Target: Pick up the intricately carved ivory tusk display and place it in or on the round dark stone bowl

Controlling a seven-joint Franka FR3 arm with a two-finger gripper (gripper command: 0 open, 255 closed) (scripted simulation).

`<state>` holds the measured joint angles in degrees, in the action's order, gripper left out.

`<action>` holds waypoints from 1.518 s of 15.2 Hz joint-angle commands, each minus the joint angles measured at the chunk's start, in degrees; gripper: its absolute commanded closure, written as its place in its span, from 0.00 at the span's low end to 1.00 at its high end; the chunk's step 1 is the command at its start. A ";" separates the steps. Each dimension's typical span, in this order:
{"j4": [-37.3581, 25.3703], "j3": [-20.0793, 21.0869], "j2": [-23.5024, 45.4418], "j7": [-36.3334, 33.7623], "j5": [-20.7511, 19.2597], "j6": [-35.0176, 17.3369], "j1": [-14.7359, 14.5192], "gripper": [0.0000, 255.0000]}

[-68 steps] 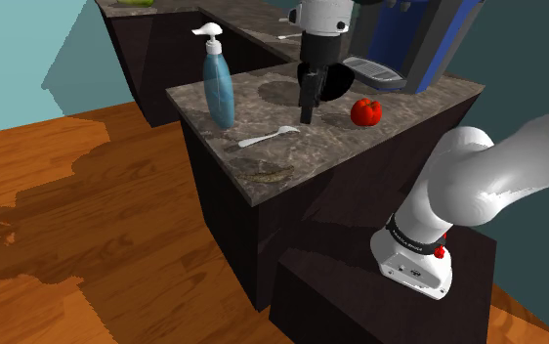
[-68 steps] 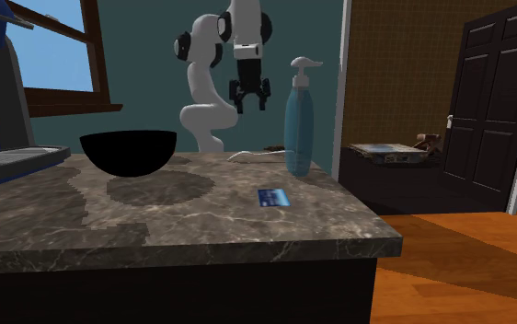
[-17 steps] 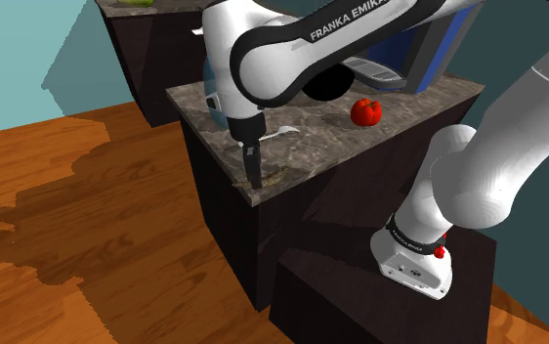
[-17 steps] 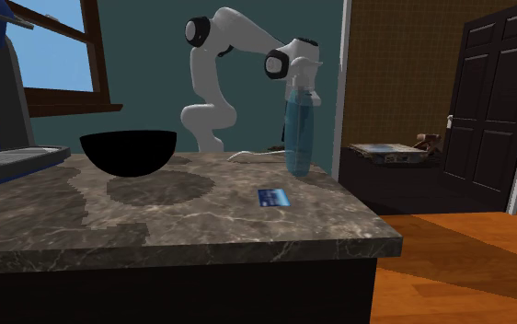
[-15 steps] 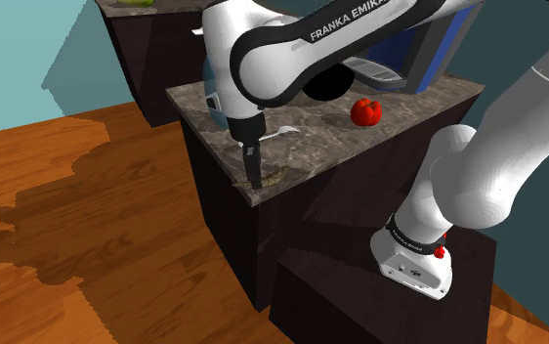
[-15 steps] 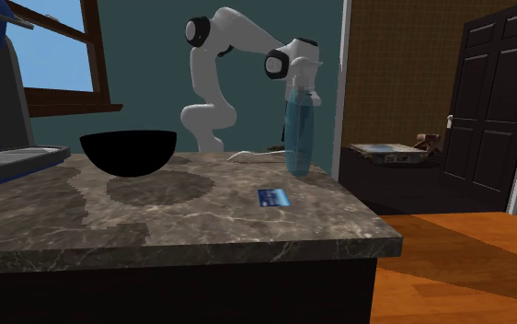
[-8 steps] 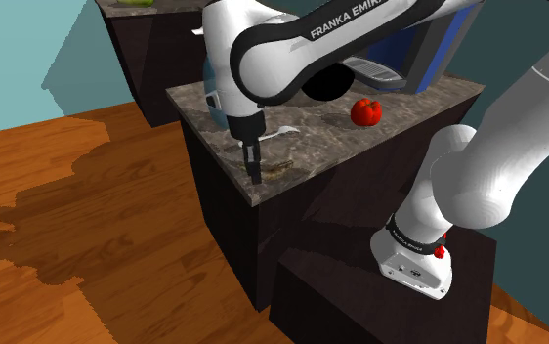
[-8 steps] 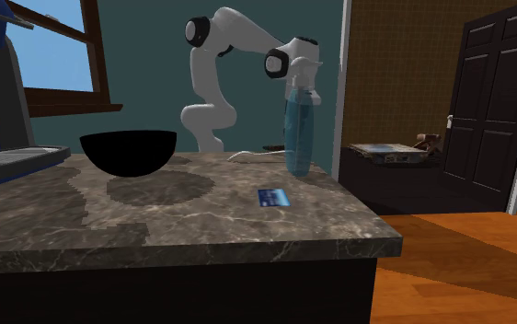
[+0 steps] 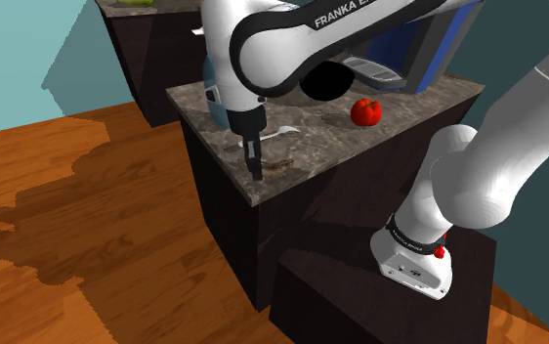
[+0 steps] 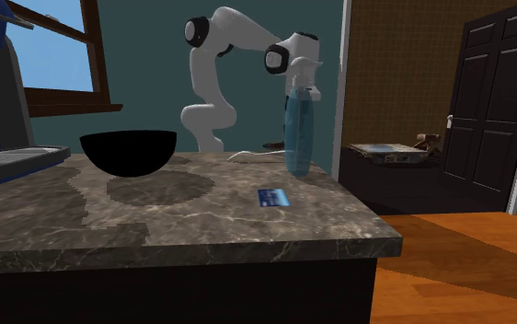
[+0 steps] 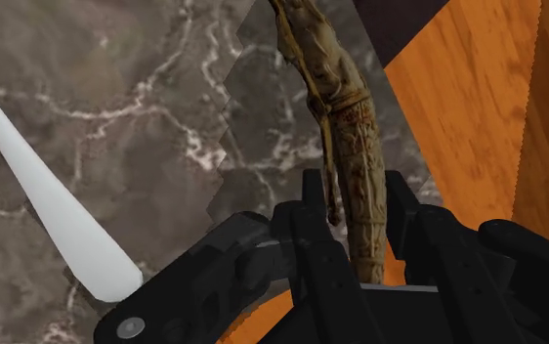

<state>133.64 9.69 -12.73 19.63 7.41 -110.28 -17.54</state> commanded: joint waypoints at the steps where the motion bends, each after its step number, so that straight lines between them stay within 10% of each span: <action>1: -1.08 -0.04 -0.53 -0.13 0.00 1.64 -0.01 1.00; 23: -15.11 -0.84 -3.73 -1.14 -0.31 18.82 0.23 1.00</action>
<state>119.46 8.85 -16.53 18.60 7.13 -92.33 -17.30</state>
